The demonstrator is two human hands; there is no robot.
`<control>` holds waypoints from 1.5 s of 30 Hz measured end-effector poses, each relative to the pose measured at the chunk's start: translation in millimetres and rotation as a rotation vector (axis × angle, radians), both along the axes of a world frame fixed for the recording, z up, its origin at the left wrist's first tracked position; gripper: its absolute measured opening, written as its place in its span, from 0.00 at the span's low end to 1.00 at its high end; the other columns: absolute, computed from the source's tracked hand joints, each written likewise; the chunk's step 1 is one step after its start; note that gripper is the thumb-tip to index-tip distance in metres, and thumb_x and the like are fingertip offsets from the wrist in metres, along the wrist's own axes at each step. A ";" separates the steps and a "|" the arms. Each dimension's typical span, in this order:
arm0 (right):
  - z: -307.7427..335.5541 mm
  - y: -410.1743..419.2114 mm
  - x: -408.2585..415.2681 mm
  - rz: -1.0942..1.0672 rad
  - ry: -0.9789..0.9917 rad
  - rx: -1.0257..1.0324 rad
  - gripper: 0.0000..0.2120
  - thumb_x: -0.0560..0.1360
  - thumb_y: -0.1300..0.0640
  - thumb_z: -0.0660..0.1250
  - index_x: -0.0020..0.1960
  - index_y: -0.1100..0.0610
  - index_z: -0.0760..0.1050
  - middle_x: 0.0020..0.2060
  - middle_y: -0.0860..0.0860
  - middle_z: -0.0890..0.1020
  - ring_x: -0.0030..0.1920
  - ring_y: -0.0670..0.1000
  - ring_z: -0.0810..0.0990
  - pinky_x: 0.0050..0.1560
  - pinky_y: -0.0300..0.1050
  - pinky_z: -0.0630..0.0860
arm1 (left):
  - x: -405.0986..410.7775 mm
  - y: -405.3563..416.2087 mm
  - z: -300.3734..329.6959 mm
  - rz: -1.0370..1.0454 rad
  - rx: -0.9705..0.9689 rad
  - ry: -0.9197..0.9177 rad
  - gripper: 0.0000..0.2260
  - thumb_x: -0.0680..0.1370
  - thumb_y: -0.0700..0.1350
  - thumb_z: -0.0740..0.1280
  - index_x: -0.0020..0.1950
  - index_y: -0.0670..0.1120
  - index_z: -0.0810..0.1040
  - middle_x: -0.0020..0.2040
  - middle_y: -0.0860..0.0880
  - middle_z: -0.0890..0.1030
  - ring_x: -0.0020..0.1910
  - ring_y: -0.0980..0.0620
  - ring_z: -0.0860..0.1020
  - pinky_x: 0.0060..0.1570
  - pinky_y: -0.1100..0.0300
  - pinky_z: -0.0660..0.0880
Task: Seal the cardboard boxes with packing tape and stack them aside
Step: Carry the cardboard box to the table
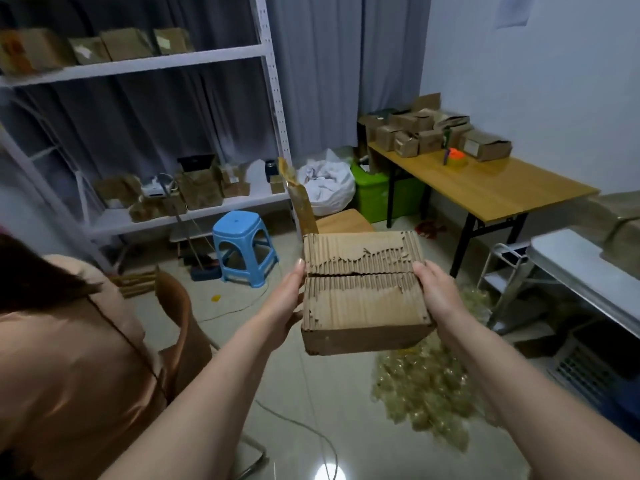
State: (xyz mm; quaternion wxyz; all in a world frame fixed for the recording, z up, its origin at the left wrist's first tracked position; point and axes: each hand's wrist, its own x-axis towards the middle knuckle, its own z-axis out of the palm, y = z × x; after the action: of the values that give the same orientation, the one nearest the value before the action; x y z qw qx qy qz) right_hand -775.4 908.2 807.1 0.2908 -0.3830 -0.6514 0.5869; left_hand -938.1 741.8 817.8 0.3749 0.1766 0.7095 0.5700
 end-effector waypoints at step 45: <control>-37.2 693.0 -515.9 -0.410 0.073 -0.194 0.20 0.81 0.40 0.50 0.61 0.47 0.74 0.51 0.49 0.83 0.53 0.50 0.82 0.59 0.56 0.75 | -565.3 784.2 -33.9 -0.289 0.004 -0.129 0.18 0.80 0.62 0.57 0.51 0.53 0.82 0.51 0.51 0.85 0.55 0.50 0.81 0.64 0.48 0.73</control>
State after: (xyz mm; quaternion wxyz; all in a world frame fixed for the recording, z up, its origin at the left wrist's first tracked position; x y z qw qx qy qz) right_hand -1291.4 1601.2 769.9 0.3891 -0.5121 -0.4896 0.5888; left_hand -1503.4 1526.0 783.9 0.4974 0.2406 0.6500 0.5217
